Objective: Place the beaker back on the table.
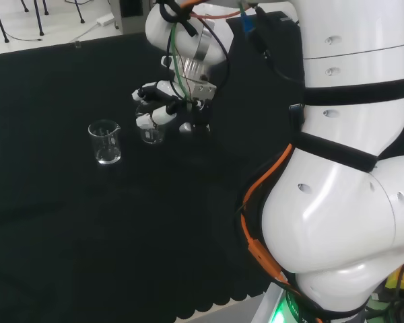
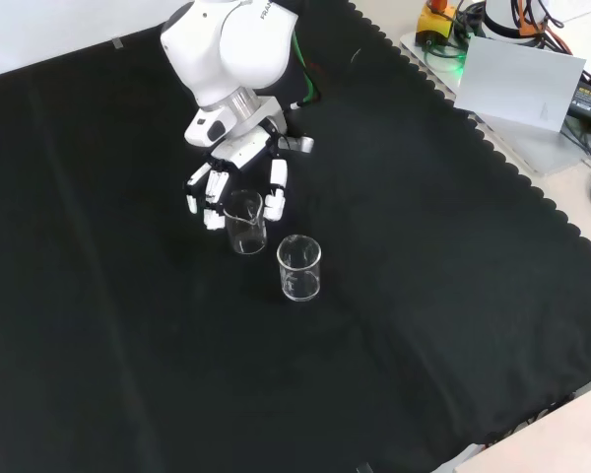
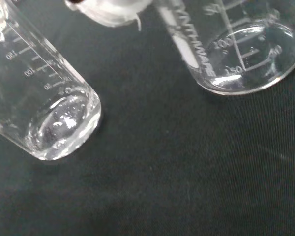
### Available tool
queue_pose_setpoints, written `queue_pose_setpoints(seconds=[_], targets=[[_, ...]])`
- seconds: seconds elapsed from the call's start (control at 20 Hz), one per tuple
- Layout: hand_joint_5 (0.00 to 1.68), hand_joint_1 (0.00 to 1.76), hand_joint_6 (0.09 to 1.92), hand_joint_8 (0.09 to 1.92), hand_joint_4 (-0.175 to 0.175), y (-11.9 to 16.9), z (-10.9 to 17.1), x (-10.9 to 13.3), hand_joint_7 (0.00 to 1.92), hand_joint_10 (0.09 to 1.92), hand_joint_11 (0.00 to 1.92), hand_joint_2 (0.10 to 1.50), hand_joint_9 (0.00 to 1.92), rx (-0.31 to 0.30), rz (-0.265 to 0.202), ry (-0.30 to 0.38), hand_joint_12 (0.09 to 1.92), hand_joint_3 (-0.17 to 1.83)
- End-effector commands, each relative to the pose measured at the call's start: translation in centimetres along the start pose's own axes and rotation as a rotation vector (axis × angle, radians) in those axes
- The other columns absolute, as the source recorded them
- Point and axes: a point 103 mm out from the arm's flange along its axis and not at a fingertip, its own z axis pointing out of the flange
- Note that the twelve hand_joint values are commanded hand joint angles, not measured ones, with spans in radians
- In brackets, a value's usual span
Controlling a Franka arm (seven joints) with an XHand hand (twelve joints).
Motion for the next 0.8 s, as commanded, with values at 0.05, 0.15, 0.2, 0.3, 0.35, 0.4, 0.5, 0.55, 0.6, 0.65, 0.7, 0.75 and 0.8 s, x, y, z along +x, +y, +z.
queue_pose_setpoints(seconds=[0.05, 0.15, 0.2, 0.3, 0.35, 0.4, 0.5, 0.55, 0.6, 0.65, 0.7, 0.75, 0.8], targets=[[0.43, 0.84, 0.23, 0.09, -0.013, -0.7, -1.2, 0.3, 0.59, 0.09, 0.0, 0.87, 0.61, 0.006, 0.017, -0.012, 0.97, -0.17], [0.42, 0.84, 0.22, 0.09, -0.012, -1.0, -1.8, 0.3, 0.58, 0.09, 0.0, 0.87, 0.6, 0.0, 0.024, -0.015, 0.97, -0.17], [0.42, 0.83, 0.22, 0.09, -0.012, -1.2, -2.2, 0.4, 0.58, 0.09, 0.0, 0.87, 0.59, -0.003, 0.028, -0.015, 0.97, -0.17], [0.42, 0.82, 0.2, 0.09, -0.012, -1.6, -3.0, 0.5, 0.56, 0.09, 0.0, 0.87, 0.58, -0.012, 0.034, -0.016, 0.96, -0.17], [0.42, 0.82, 0.18, 0.09, -0.011, -1.8, -3.5, 0.5, 0.56, 0.09, 0.0, 0.87, 0.57, -0.019, 0.037, -0.019, 0.96, -0.17], [0.43, 0.82, 0.17, 0.09, -0.011, -2.1, -3.9, 0.6, 0.56, 0.09, 0.0, 0.87, 0.57, -0.025, 0.041, -0.022, 0.95, -0.17], [0.43, 0.81, 0.16, 0.09, -0.011, -2.7, -4.9, 0.6, 0.55, 0.09, 0.0, 0.87, 0.57, -0.034, 0.051, -0.024, 0.95, -0.17], [0.43, 0.81, 0.16, 0.09, -0.011, -3.0, -5.3, 0.7, 0.55, 0.09, 0.0, 0.87, 0.56, -0.04, 0.054, -0.03, 0.95, -0.17], [0.43, 0.81, 0.16, 0.09, -0.011, -3.4, -5.7, 0.6, 0.55, 0.09, 0.0, 0.87, 0.56, -0.043, 0.059, -0.033, 0.95, -0.17], [0.43, 0.81, 0.16, 0.09, -0.011, -3.7, -6.1, 0.7, 0.55, 0.09, 0.0, 0.87, 0.56, -0.047, 0.064, -0.035, 0.95, -0.17], [0.43, 0.81, 0.15, 0.09, -0.01, -4.0, -6.4, 0.6, 0.55, 0.09, 0.0, 0.87, 0.56, -0.051, 0.069, -0.036, 0.95, -0.17], [0.42, 0.8, 0.15, 0.09, -0.01, -4.3, -6.7, 0.6, 0.54, 0.09, 0.0, 0.87, 0.56, -0.053, 0.072, -0.038, 0.95, -0.17], [0.42, 0.8, 0.15, 0.09, -0.01, -4.6, -7.0, 0.7, 0.54, 0.09, 0.0, 0.87, 0.56, -0.057, 0.074, -0.04, 0.95, -0.17]])
